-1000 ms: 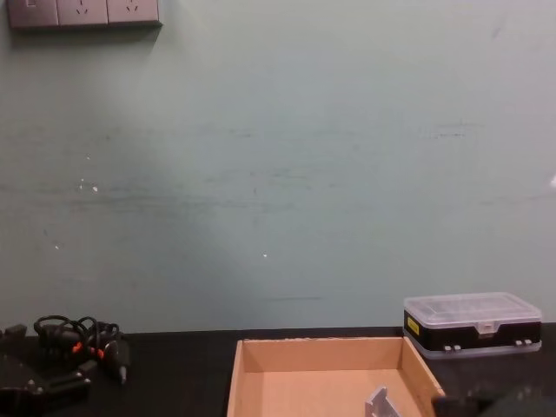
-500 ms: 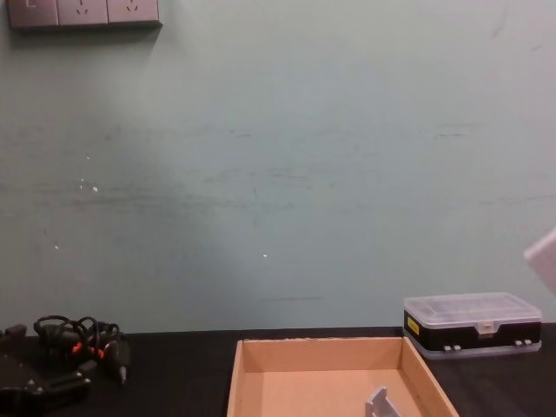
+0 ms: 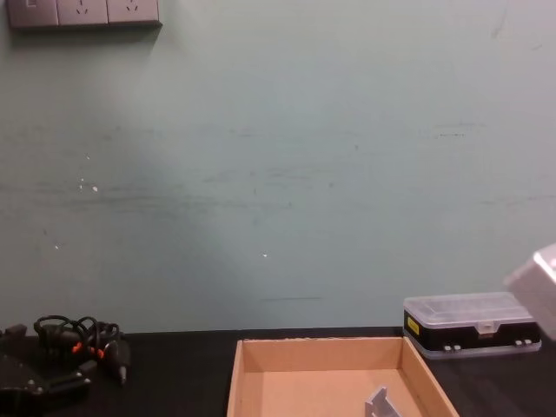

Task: Use one hand to pick up the angle iron from the table and place it into the box.

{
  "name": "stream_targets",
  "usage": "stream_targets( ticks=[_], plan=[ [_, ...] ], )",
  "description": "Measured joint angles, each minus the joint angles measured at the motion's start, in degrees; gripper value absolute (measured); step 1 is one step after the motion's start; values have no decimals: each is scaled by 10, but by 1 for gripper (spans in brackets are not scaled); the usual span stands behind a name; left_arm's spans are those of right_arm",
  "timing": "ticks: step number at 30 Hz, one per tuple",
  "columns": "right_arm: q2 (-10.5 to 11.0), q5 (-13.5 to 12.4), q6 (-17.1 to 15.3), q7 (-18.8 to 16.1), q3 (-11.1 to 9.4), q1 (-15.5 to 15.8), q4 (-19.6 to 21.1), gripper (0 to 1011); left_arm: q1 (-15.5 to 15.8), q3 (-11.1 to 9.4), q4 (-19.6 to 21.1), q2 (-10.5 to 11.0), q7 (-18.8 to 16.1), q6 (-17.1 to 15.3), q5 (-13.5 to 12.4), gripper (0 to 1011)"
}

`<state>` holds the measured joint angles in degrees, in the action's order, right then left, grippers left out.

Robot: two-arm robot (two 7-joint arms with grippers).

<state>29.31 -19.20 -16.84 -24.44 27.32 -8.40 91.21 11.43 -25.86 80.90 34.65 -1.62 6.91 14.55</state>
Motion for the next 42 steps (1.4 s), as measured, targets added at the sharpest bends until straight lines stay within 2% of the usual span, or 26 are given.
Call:
stream_targets(
  ticks=[26, 39, 42],
  plan=[
    [-35, 25, 3, -14, 17, -42, -51, 1000, 0, 0, 0, 0, 0, 0, 0, 1000],
    [-40, 31, 3, -19, 20, -51, -60, 1000, 0, 0, 0, 0, 0, 0, 0, 1000],
    [-41, 32, 3, -22, 21, -53, -62, 964, 0, 0, 0, 0, 0, 0, 0, 1000]
  ],
)
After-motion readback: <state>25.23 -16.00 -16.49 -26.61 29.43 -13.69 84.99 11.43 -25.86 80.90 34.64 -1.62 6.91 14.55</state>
